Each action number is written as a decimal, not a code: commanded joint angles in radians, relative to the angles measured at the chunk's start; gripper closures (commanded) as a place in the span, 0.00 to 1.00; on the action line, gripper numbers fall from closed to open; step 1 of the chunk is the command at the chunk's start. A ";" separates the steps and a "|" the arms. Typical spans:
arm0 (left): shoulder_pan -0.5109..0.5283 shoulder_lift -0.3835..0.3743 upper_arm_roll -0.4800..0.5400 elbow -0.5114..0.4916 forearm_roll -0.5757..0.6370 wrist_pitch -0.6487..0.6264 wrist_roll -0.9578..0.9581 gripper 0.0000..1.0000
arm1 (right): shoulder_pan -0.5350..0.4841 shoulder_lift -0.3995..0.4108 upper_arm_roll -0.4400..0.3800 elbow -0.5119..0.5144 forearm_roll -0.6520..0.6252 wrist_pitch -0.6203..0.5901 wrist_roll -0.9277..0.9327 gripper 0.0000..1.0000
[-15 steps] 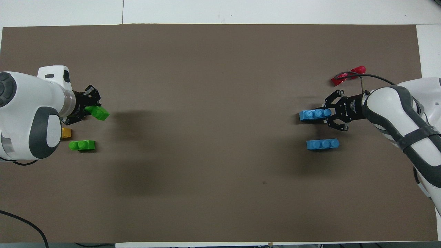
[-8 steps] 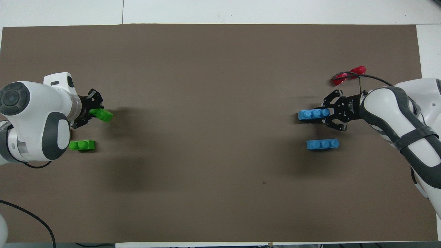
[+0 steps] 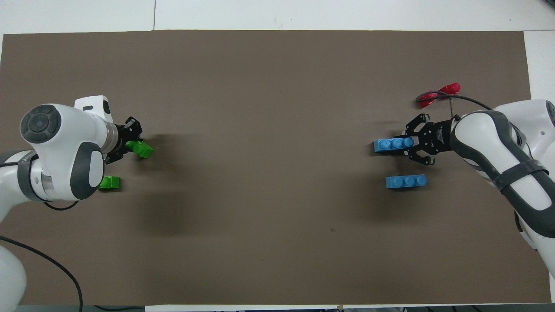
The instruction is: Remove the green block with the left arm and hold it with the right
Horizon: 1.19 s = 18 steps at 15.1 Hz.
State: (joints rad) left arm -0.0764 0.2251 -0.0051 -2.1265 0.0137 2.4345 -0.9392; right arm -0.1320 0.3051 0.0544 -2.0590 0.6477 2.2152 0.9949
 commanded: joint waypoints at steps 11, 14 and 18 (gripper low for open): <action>-0.003 -0.003 0.010 0.008 0.012 -0.020 0.069 0.00 | 0.015 -0.021 -0.001 0.022 -0.013 -0.023 -0.061 0.09; 0.003 -0.010 0.010 0.054 0.012 -0.090 0.100 0.00 | 0.014 -0.035 -0.001 0.033 -0.013 -0.051 -0.045 0.08; 0.004 -0.021 0.008 0.164 0.012 -0.238 0.115 0.00 | 0.012 -0.072 -0.001 0.034 -0.013 -0.078 -0.016 0.06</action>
State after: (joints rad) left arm -0.0728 0.2150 0.0008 -2.0181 0.0138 2.2802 -0.8420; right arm -0.1111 0.2671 0.0511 -2.0227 0.6476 2.1655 0.9518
